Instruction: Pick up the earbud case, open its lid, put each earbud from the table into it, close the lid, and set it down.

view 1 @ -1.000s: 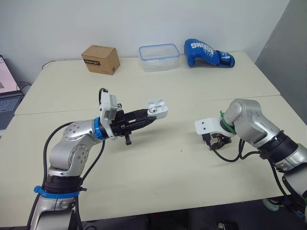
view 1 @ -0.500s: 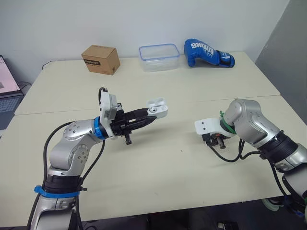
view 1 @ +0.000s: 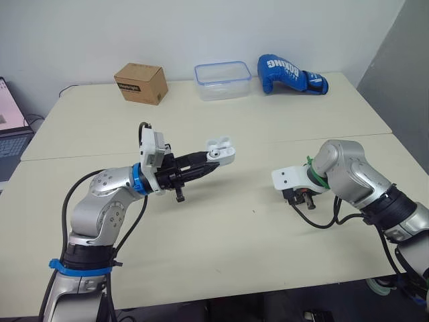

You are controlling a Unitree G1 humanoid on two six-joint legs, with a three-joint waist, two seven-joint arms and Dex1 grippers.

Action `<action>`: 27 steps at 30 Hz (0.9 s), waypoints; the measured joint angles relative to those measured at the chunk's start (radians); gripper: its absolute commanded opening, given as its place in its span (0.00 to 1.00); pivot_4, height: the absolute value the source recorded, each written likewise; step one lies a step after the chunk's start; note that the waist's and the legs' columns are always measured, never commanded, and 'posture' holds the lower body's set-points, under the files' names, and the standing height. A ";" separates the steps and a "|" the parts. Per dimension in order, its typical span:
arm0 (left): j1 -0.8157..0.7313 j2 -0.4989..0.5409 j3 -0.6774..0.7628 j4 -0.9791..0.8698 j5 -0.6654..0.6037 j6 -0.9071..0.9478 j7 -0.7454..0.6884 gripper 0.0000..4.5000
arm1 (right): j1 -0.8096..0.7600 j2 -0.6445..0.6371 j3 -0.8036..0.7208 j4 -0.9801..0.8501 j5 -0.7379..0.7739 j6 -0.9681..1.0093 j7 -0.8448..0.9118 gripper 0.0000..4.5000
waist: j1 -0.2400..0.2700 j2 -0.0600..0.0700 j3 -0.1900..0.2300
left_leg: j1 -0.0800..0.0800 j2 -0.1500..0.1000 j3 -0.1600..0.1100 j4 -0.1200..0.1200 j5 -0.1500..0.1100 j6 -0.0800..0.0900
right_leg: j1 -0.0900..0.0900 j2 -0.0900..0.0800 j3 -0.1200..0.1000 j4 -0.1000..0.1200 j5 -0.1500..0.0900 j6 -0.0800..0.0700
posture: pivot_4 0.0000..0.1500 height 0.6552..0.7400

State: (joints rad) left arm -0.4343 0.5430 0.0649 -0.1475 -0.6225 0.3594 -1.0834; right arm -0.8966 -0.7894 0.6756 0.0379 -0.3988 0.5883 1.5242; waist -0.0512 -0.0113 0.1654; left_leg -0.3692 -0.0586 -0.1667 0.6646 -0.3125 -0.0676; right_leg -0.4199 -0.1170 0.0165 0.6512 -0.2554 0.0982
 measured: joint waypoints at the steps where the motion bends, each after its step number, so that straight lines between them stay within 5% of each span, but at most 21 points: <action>1: -0.001 -0.003 -0.001 0.004 0.004 -0.006 0.000 0.16 | 0.008 0.000 -0.020 -0.007 0.008 0.019 -0.003 0.09 | 0.001 0.000 0.000 | 0.000 0.000 0.000 0.000 0.000 0.000 | 0.000 0.000 0.000 0.000 0.000 0.000 | 1.00 0.89; 8: -0.012 -0.043 -0.012 0.084 0.034 -0.063 0.000 0.16 | 0.083 0.035 -0.340 -0.251 0.154 0.396 -0.105 0.09 | 0.005 0.000 0.000 | 0.000 0.000 -0.001 0.000 0.000 0.000 | 0.000 0.000 0.000 0.000 0.000 0.000 | 1.00 0.89; 17: -0.048 -0.058 -0.020 0.165 0.036 -0.083 -0.048 0.16 | 0.238 0.578 -0.834 -0.645 0.308 0.810 -0.523 0.09 | 0.019 0.000 -0.001 | 0.001 -0.001 -0.001 0.003 0.000 -0.001 | -0.002 0.000 0.001 0.007 0.000 0.000 | 1.00 0.89; 27: -0.105 -0.062 -0.027 0.239 0.053 -0.088 -0.099 0.16 | 0.273 0.752 -0.911 -0.804 0.440 0.842 -0.787 0.09 | 0.016 0.000 -0.001 | 0.002 -0.001 0.000 0.002 0.000 -0.001 | -0.002 0.000 0.001 0.009 0.000 0.000 | 1.00 0.89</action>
State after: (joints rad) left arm -0.5389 0.4812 0.0379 0.0916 -0.5700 0.2716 -1.1829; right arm -0.6241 -0.0371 -0.2355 -0.7659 0.0410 1.4301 0.7370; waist -0.0349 -0.0112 0.1642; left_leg -0.3672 -0.0594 -0.1669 0.6666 -0.3121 -0.0682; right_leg -0.4215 -0.1169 0.0179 0.6604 -0.2554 0.0979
